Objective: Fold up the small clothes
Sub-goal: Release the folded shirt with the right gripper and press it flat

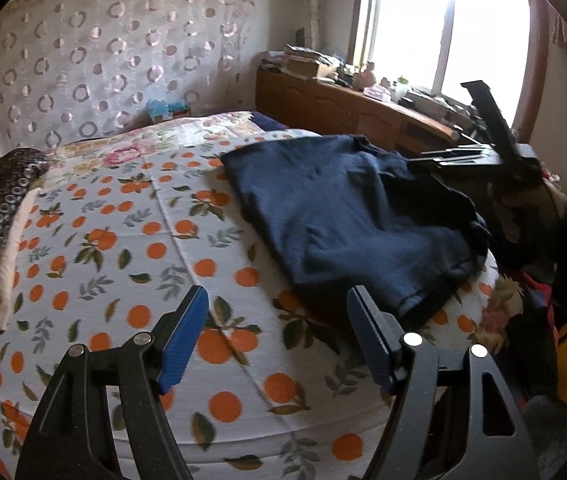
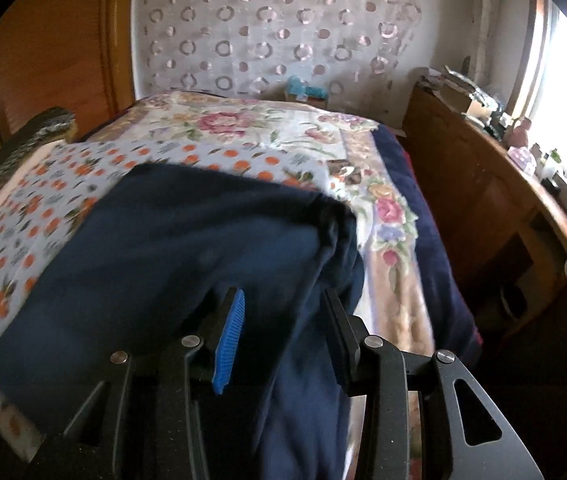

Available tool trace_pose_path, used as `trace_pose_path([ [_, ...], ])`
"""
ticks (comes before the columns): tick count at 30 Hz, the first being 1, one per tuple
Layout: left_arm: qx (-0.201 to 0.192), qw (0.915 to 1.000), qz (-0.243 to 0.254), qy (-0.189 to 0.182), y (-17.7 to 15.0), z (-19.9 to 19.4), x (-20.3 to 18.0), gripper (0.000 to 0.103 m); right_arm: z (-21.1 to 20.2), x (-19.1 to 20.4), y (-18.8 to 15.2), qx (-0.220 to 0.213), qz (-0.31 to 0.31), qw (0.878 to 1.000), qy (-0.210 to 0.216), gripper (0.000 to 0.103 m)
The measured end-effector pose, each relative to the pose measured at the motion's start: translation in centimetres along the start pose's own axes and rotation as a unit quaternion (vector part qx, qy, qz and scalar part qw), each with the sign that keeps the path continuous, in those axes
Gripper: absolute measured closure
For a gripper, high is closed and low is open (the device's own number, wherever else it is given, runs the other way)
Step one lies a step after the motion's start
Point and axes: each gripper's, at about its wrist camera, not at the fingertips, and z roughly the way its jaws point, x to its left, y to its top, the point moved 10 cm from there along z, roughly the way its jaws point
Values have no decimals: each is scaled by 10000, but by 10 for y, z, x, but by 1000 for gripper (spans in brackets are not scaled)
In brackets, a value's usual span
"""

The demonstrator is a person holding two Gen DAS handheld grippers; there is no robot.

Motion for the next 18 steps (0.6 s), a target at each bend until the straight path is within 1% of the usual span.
trace_pose_path([
  [3, 95, 9999, 100, -87, -3, 7, -12, 30, -20, 2, -19, -36, -4, 9999, 122, 62],
  [7, 208, 9995, 176, -144, -6, 13, -21, 30, -45, 3, -39, -73, -34, 9999, 128, 62],
  [13, 311, 9992, 202, -159, -9, 18, -26, 30, -59, -1, -70, 78, -111, 9999, 52, 63],
  [14, 318, 9992, 194, -169, -9, 18, -26, 30, -60, 2, -68, 84, -104, 9999, 32, 63],
  [15, 319, 9992, 192, -174, -9, 19, -27, 30, -61, 4, -68, 78, -102, 9999, 42, 66],
  [16, 321, 9991, 190, -177, -8, 19, -27, 30, -59, 5, -67, 91, -104, 9999, 71, 75],
  [17, 326, 9991, 191, -183, -8, 19, -28, 30, -59, 8, -68, 100, -89, 9999, 57, 79],
  [18, 334, 9991, 197, -190, -8, 21, -29, 30, -57, 6, -66, 101, -72, 9999, 67, 86],
])
